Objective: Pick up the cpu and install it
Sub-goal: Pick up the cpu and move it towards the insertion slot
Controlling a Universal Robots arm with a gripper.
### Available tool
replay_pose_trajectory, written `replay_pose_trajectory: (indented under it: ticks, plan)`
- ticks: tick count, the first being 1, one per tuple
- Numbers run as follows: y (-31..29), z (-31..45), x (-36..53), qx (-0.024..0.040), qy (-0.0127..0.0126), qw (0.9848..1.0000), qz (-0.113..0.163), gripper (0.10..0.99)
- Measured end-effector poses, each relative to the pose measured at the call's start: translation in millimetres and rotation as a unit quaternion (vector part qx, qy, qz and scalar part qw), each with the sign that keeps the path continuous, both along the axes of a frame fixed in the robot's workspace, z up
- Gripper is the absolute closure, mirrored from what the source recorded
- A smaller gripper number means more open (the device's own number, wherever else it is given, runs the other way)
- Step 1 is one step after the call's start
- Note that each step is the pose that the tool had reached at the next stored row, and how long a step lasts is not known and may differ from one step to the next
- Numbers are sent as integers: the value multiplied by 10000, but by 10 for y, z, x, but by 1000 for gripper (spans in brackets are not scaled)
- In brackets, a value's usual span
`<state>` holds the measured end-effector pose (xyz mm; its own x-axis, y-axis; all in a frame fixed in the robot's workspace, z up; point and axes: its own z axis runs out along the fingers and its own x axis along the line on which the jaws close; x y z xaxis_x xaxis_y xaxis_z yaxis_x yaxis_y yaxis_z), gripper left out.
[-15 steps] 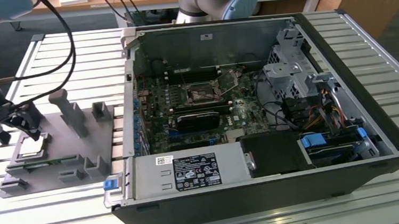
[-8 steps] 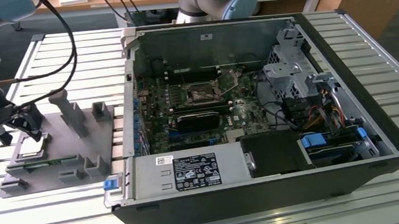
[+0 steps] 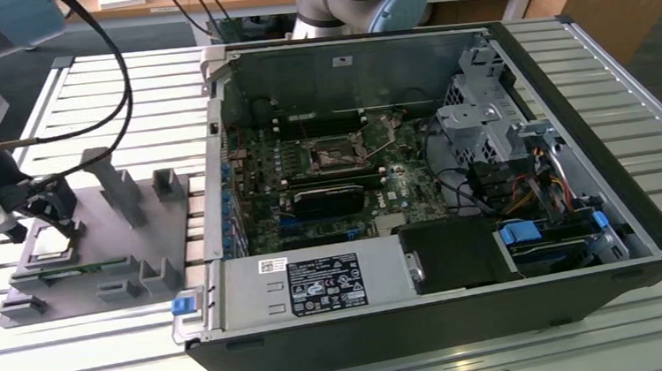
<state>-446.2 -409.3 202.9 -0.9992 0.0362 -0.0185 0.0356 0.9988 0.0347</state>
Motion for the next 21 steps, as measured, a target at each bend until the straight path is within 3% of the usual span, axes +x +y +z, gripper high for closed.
replay_pose_trajectory:
  ticks: [12, 17, 18, 21]
  plan:
    - [1, -158, -14, 0, 29, 10000, -7, 427]
    - [0, -166, -13, -1, 32, 10000, -6, 439]
    - [0, -167, -13, 0, 31, 10000, -6, 506]
    - [0, -171, -13, 16, 35, 10000, -6, 506]
